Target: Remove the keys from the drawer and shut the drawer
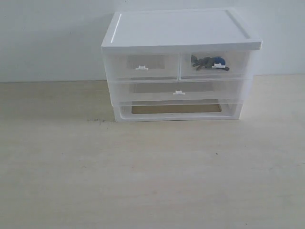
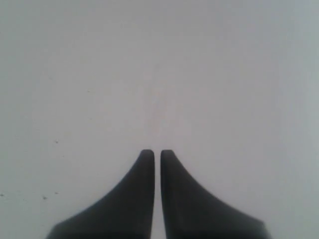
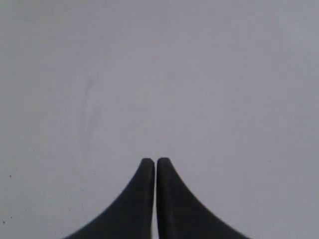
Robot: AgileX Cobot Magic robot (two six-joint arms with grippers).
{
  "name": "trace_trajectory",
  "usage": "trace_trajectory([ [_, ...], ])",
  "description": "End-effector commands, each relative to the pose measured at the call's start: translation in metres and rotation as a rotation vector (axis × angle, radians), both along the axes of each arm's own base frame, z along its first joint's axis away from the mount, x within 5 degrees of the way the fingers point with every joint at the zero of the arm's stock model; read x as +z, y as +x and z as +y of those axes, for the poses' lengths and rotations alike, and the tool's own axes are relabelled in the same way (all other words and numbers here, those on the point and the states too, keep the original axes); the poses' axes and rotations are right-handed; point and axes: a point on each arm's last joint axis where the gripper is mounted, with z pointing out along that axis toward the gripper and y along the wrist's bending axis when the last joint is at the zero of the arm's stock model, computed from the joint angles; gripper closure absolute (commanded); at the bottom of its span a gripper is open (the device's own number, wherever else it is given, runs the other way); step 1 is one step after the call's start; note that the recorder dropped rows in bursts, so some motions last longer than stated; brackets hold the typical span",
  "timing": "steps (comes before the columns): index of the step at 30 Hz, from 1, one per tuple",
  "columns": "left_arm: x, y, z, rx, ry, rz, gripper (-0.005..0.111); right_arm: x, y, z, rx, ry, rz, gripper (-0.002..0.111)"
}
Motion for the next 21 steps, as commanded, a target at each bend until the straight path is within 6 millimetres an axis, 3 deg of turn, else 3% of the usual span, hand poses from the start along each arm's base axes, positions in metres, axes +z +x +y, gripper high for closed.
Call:
trace_trajectory([
  [1, 0.015, 0.043, -0.018, -0.180, 0.145, 0.033, 0.102, 0.010, 0.039, 0.002, 0.029, 0.016, 0.177, 0.108],
  [7, -0.003, 0.104, -0.025, -0.300, 0.192, 0.200, 0.102, 0.004, 0.087, 0.006, 0.050, 0.003, 0.325, 0.108],
  [9, -0.018, 0.136, -0.026, -0.335, 0.179, 0.290, 0.102, -0.005, 0.117, 0.012, 0.073, -0.061, 0.422, 0.108],
  [13, -0.040, 0.177, -0.030, -0.409, 0.218, 0.382, 0.102, -0.021, 0.155, 0.020, 0.132, -0.121, 0.539, 0.108],
  [21, -0.087, 0.249, -0.063, -0.532, 0.412, 0.418, 0.102, -0.056, 0.223, 0.025, 0.164, -0.159, 0.726, 0.108],
])
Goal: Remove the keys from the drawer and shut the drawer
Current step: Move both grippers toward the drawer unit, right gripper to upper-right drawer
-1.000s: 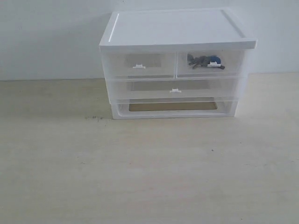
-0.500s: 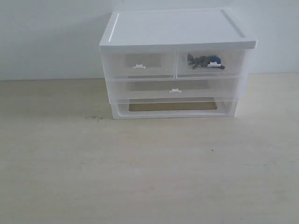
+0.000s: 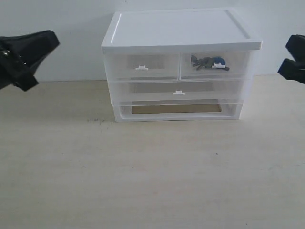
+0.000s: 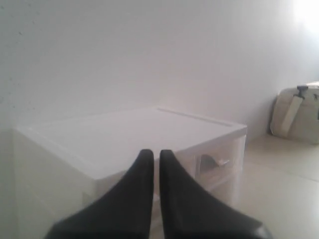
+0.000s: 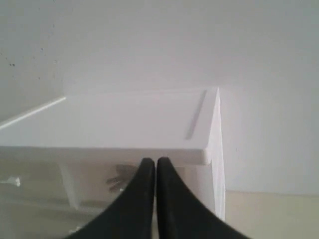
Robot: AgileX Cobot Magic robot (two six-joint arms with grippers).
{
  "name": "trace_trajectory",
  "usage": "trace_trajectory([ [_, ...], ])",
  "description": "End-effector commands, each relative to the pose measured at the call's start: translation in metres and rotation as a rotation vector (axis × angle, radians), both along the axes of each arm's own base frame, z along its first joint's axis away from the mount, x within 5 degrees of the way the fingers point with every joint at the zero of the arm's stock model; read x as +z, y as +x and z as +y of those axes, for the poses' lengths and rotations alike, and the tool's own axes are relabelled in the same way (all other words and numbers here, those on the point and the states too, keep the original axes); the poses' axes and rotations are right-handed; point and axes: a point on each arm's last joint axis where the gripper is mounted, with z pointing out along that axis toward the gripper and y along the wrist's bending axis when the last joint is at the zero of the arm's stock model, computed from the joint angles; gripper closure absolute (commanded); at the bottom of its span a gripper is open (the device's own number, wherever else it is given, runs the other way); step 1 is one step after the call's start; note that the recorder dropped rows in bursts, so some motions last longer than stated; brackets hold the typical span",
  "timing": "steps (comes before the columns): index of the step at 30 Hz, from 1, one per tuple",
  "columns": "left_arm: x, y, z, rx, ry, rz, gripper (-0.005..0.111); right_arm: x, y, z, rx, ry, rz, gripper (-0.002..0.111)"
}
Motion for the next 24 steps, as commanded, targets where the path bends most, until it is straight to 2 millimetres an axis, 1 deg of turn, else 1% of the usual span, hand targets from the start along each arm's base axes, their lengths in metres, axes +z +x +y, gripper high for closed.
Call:
trace_trajectory([
  [1, -0.027, 0.030, -0.026, -0.106, 0.094, -0.023, 0.102, -0.016, 0.031, 0.002, 0.019, -0.019, 0.061, 0.108],
  [4, -0.041, 0.046, -0.047, -0.198, 0.160, -0.057, 0.102, -0.029, 0.044, 0.004, 0.045, -0.045, 0.104, 0.108],
  [6, -0.049, 0.057, -0.059, -0.228, 0.189, -0.071, 0.102, -0.034, 0.048, 0.006, 0.062, -0.059, 0.118, 0.108],
  [10, -0.064, 0.085, -0.071, -0.183, 0.288, -0.038, 0.102, -0.038, 0.052, 0.008, 0.079, -0.058, 0.129, 0.108],
  [14, -0.069, 0.109, -0.076, -0.138, 0.354, -0.025, 0.102, -0.037, 0.052, 0.008, 0.080, -0.060, 0.124, 0.108],
  [19, -0.070, 0.127, -0.079, -0.132, 0.345, -0.044, 0.102, -0.038, 0.052, 0.008, 0.081, -0.059, 0.123, 0.108],
  [24, -0.081, 0.141, -0.077, -0.073, 0.343, 0.005, 0.102, -0.038, 0.052, 0.008, 0.082, -0.058, 0.123, 0.108],
])
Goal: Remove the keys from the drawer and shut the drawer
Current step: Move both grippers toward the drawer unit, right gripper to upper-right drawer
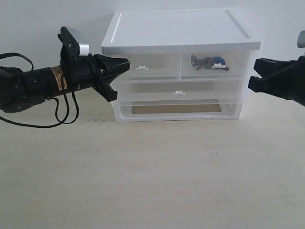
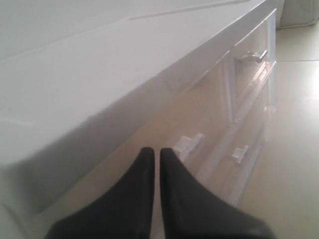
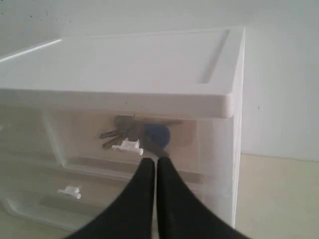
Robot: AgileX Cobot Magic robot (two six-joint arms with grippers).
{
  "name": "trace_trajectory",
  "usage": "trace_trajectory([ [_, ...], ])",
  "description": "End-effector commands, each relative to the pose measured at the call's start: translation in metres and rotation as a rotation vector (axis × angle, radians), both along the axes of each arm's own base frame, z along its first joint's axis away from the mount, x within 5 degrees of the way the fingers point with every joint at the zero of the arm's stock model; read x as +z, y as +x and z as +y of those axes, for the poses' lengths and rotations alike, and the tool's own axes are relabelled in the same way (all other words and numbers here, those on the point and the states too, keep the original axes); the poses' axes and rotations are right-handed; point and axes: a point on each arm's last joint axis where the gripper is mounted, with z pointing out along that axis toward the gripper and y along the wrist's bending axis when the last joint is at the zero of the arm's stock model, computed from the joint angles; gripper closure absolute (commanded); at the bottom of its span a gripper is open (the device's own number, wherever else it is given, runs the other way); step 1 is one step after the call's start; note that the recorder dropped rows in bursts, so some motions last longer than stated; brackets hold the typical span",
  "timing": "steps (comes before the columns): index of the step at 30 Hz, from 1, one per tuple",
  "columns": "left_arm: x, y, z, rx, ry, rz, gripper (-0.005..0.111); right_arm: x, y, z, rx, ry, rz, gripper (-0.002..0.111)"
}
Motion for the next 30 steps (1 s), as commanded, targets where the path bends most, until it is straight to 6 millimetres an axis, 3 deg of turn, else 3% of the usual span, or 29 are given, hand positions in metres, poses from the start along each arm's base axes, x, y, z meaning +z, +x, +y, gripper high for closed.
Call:
trace_trajectory([
  [1, -0.009, 0.014, 0.001, 0.089, -0.024, 0.048, 0.102, 0.002, 0.002, -0.001, 0.003, 0.001, -0.018, 0.108],
  [11, -0.013, 0.015, 0.001, 0.096, -0.044, 0.068, 0.102, 0.007, 0.007, 0.010, 0.126, -0.119, -0.014, 0.106],
  [13, -0.013, 0.015, 0.001, 0.097, -0.048, 0.074, 0.102, 0.008, 0.012, 0.011, 0.109, -0.197, 0.008, 0.098],
  [18, -0.014, 0.015, 0.001, 0.094, -0.059, 0.093, 0.102, 0.015, 0.017, 0.024, 0.174, -0.518, -0.120, 0.066],
  [23, -0.014, 0.015, 0.001, 0.093, -0.060, 0.096, 0.102, 0.010, 0.024, 0.041, 0.252, -0.923, -0.286, 0.065],
  [30, -0.014, 0.015, 0.001, 0.093, -0.060, 0.096, 0.102, -0.002, 0.046, 0.037, 0.169, -1.054, -0.305, 0.065],
])
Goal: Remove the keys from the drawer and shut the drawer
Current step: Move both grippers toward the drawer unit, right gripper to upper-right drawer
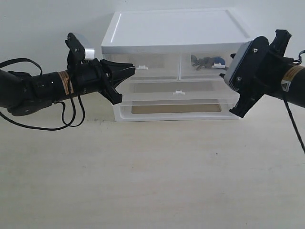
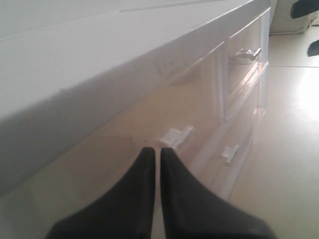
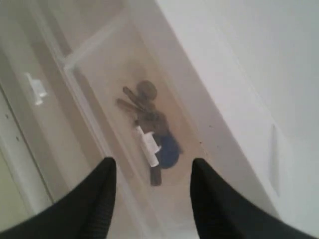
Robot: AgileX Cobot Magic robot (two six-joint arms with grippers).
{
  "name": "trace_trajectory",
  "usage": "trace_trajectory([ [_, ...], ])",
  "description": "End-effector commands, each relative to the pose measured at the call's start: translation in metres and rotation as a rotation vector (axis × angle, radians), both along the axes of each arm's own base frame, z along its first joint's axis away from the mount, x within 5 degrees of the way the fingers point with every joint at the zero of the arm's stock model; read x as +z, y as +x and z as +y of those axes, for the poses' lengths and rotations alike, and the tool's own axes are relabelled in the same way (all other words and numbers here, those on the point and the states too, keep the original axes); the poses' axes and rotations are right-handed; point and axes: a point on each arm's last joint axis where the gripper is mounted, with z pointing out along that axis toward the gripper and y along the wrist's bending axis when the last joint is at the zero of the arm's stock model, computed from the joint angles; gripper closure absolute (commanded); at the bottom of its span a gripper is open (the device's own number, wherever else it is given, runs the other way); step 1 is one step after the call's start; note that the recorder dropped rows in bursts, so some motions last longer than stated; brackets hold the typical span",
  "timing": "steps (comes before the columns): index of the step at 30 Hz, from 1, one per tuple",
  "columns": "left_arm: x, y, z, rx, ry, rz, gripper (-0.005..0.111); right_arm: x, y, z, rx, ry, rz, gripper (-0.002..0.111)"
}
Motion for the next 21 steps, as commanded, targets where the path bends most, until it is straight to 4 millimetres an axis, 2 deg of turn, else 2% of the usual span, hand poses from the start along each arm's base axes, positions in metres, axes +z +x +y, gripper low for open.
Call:
trace_trajectory([
  [1, -0.001, 0.010, 0.007, 0.105, -0.019, 0.041, 0.102, -0.003, 0.011, 0.000, -0.012, -0.044, -0.057, 0.065],
  [7, -0.001, 0.010, 0.007, 0.105, -0.019, 0.041, 0.102, -0.013, 0.024, 0.003, 0.012, -0.104, -0.072, 0.065],
  [12, 0.000, 0.010, 0.006, 0.101, -0.024, 0.038, 0.102, -0.024, 0.027, 0.006, 0.040, -0.135, -0.077, 0.065],
  [17, 0.002, 0.009, 0.005, 0.085, -0.045, 0.025, 0.102, -0.023, 0.032, 0.008, 0.052, -0.127, -0.124, 0.065],
  [21, 0.002, 0.009, 0.005, 0.082, -0.048, 0.023, 0.102, -0.024, 0.044, 0.008, 0.037, -0.141, -0.100, 0.065],
])
